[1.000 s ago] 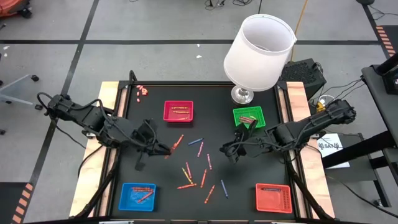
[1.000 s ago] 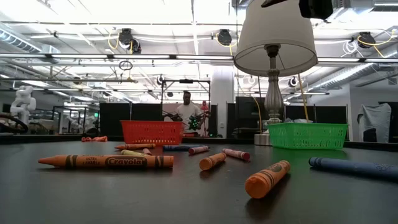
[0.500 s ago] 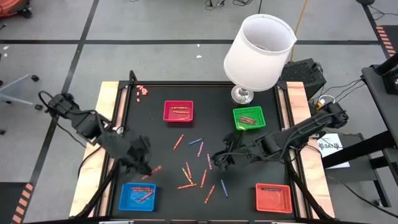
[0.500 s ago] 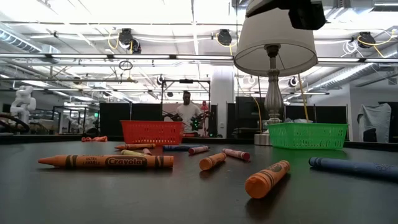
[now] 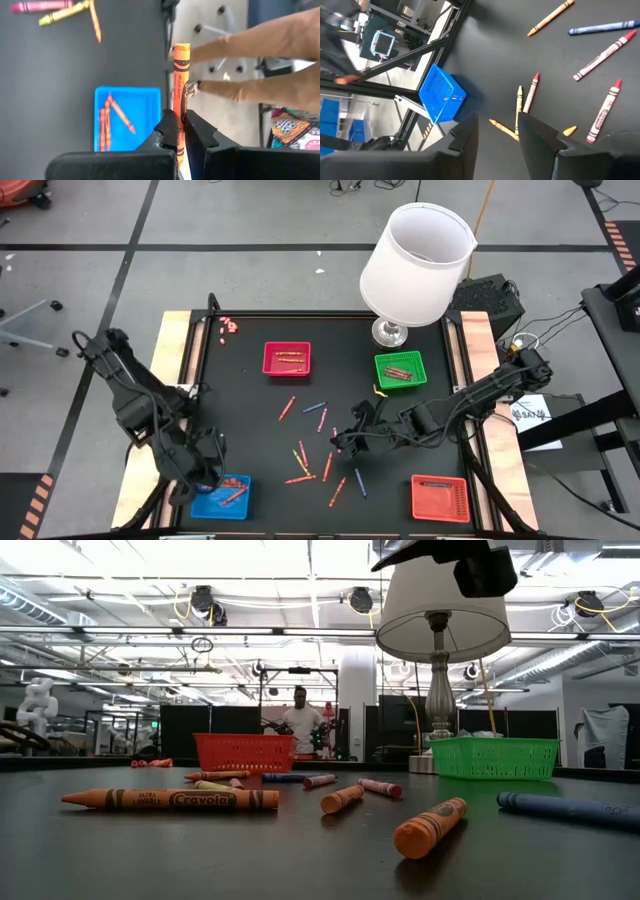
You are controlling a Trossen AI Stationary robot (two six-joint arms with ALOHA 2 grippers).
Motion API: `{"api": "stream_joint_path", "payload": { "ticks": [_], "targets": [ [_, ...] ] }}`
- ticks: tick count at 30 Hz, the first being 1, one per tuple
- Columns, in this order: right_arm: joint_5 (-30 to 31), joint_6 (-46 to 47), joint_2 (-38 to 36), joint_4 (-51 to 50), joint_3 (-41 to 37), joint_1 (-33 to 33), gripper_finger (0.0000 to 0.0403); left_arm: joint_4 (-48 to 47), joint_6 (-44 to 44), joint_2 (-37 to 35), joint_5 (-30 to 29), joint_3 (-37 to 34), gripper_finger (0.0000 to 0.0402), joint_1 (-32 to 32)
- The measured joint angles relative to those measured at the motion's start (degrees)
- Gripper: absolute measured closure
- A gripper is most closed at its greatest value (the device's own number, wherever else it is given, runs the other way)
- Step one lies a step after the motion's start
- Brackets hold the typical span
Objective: Sort crayons
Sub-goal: Put the orange crayon into the blue basket
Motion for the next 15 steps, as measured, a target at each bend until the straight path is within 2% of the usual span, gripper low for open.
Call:
{"api": "stream_joint_path", "payload": {
  "ticks": [11,15],
  "targets": [
    [0.2,2.1,0.0,0.4,0.0,0.0,0.0282,2.0,-1.6,5.2,-0.4,-8.5,0.0393,-4.9],
    [0.3,2.9,0.0,0.4,0.0,0.2,0.0282,2.3,-1.5,8.7,-2.8,-10.0,0.0393,-6.4]
  ]
}}
